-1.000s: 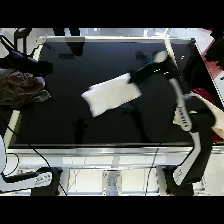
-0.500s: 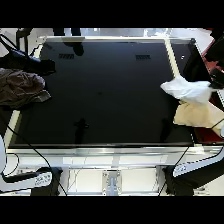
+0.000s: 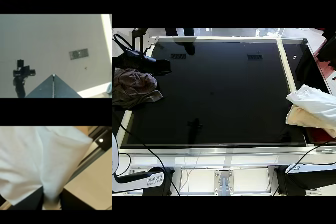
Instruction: Fold the shirts.
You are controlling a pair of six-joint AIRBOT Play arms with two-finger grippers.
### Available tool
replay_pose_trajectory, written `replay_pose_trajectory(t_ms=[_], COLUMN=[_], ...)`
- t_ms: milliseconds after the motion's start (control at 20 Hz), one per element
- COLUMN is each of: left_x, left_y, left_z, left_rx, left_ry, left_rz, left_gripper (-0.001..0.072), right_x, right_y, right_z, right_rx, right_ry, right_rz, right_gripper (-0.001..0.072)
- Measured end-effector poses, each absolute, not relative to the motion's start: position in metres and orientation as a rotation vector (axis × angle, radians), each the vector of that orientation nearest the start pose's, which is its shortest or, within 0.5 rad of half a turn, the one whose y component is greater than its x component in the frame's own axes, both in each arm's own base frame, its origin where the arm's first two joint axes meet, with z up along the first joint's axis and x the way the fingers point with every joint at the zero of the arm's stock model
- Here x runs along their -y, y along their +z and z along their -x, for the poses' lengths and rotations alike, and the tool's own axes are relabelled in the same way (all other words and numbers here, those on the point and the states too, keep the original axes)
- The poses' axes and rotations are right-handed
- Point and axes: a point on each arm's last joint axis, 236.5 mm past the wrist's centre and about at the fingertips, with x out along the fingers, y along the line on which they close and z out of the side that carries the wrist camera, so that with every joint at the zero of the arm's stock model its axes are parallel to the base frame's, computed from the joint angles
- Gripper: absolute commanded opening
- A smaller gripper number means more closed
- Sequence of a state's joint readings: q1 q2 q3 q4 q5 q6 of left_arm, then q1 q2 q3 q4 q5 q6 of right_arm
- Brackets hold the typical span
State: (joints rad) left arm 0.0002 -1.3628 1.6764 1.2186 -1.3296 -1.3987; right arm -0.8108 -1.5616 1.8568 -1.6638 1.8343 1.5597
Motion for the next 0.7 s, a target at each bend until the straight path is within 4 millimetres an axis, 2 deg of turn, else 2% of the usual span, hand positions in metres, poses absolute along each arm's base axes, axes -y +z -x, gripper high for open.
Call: replay_pose_trajectory(t_ms=[100,200,350,400,450,500,600,700], left_x=[0.084,0.087,0.088,0.089,0.090,0.091,0.097,0.104], left_y=[0.168,0.168,0.168,0.168,0.169,0.169,0.169,0.168], left_z=[-0.443,-0.443,-0.443,-0.443,-0.444,-0.445,-0.446,-0.447], left_rx=[-0.976,-0.977,-0.976,-0.973,-0.968,-0.964,-0.960,-0.961], left_ry=[-0.363,-0.370,-0.372,-0.373,-0.374,-0.375,-0.389,-0.407], left_rz=[0.090,0.087,0.085,0.084,0.084,0.084,0.090,0.096], left_gripper=[0.0012,0.0012,0.0012,0.0012,0.0012,0.0012,0.0012,0.0012], right_x=[0.281,0.268,0.257,0.250,0.235,0.213,0.153,0.082], right_y=[0.087,0.084,0.102,0.112,0.124,0.137,0.172,0.205], right_z=[-0.247,-0.247,-0.255,-0.265,-0.284,-0.309,-0.364,-0.407], right_rx=[-1.520,-1.540,-1.487,-1.445,-1.387,-1.314,-1.144,-1.003], right_ry=[-0.681,-0.649,-0.622,-0.583,-0.497,-0.373,-0.081,0.187], right_rz=[-0.595,-0.598,-0.572,-0.575,-0.581,-0.583,-0.540,-0.432], right_gripper=[0.0517,0.0516,0.0516,0.0514,0.0512,0.0485,0.0381,0.0376])
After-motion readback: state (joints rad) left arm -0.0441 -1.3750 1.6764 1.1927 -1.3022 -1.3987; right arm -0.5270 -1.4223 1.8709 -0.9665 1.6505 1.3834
